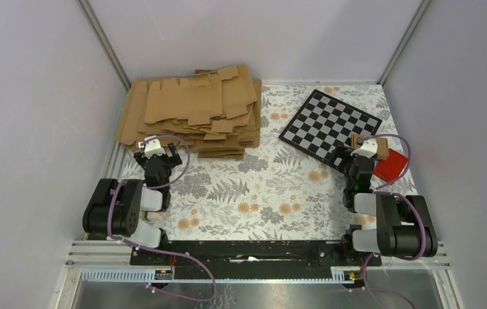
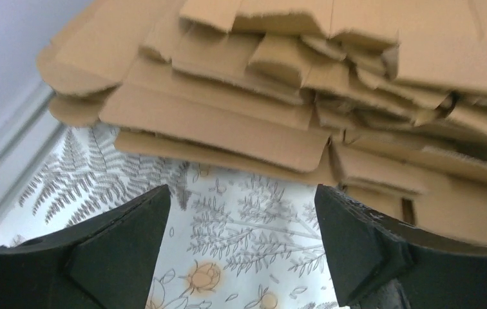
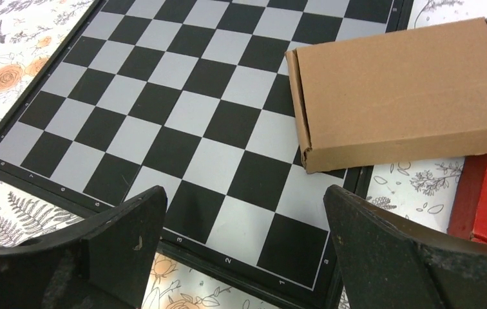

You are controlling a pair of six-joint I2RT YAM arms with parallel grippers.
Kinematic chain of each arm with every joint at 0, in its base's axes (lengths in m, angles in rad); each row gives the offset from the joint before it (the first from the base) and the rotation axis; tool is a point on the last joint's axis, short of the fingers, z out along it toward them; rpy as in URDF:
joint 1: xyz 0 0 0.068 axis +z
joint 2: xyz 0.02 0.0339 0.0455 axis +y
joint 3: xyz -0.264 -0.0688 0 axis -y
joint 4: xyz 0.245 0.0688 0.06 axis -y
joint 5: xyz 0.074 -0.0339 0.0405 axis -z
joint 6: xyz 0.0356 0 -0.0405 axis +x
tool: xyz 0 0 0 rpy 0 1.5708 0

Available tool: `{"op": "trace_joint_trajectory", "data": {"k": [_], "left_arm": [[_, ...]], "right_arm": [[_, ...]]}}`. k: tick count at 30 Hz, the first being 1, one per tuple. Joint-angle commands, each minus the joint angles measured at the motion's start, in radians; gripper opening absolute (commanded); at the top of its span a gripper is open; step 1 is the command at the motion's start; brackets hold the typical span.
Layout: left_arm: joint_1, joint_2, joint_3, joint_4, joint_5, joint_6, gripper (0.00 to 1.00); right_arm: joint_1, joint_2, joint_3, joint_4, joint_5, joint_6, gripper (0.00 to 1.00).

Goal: Fold the paper box

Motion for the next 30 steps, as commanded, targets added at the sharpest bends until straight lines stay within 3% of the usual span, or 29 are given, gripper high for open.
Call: {"op": "trace_joint_trajectory", "data": {"k": [1, 5, 7, 11, 15, 30], "left_arm": [[0.029, 0.050, 0.018, 0.116, 0.160, -0.002, 0.91], [0.029, 0.051, 0.023, 0.112, 0.155, 0.001, 0.99], [0.029, 0.051, 0.024, 0.111, 0.153, 0.001, 0.99], [0.027, 0.053, 0.021, 0.117, 0.162, 0.010, 0.99], [0.021, 0.056, 0.054, 0.054, 0.276, 0.060, 0.99], [0.020, 0.058, 0.056, 0.059, 0.273, 0.064, 0.99]], "right_arm": [[0.006, 0.075, -0.016, 0.247, -0.003, -0.077, 1.00], [0.007, 0.217, 0.015, 0.319, -0.044, -0.092, 1.00], [0.006, 0.205, 0.053, 0.221, -0.038, -0.091, 1.00], [0.007, 0.216, 0.051, 0.250, -0.039, -0.093, 1.00], [0.007, 0.214, 0.048, 0.252, -0.042, -0.093, 1.00], [0.007, 0.215, 0.049, 0.254, -0.047, -0.098, 1.00]]}}
